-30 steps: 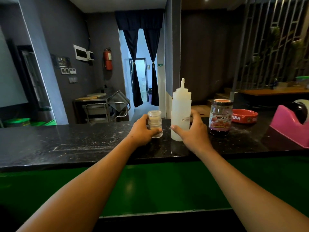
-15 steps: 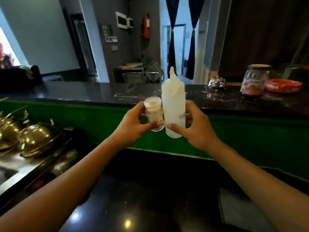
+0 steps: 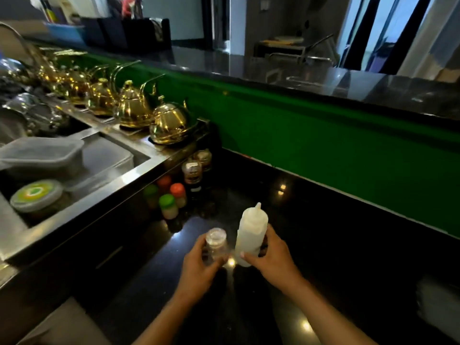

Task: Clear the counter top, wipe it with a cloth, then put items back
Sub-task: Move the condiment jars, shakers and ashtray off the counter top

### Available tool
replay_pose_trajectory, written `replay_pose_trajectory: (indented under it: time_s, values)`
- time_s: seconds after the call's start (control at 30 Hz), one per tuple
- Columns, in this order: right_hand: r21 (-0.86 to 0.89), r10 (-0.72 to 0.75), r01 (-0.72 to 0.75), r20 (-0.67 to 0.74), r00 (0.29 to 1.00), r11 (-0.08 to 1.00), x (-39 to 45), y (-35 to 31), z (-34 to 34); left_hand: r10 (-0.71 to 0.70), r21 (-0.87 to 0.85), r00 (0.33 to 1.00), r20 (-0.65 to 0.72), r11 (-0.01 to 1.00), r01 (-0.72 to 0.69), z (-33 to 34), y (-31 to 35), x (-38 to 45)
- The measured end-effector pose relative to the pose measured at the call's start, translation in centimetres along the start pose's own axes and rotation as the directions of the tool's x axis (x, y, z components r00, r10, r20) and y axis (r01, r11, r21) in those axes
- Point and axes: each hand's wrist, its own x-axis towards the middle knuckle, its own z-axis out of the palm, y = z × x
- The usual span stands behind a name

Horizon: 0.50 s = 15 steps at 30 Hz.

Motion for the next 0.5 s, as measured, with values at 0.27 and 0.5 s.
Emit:
replay_pose_trajectory:
  time_s: [0.27, 0.5]
  values:
    - [0.009, 0.034, -0.035, 0.052, 0.998, 0.999, 4.8, -0.4, 12.1, -0.142, 0.04, 0.963, -0.23, 0.987, 0.155, -8.3, -7.5, 1.8]
    - [-0.058, -0.034, 0.04, 0.092, 0.995, 0.998, 9.2, -2.6, 18.5, -0.182, 0.074, 0.895, -0.407, 0.97, 0.231, -12.2, -10.6, 4.6]
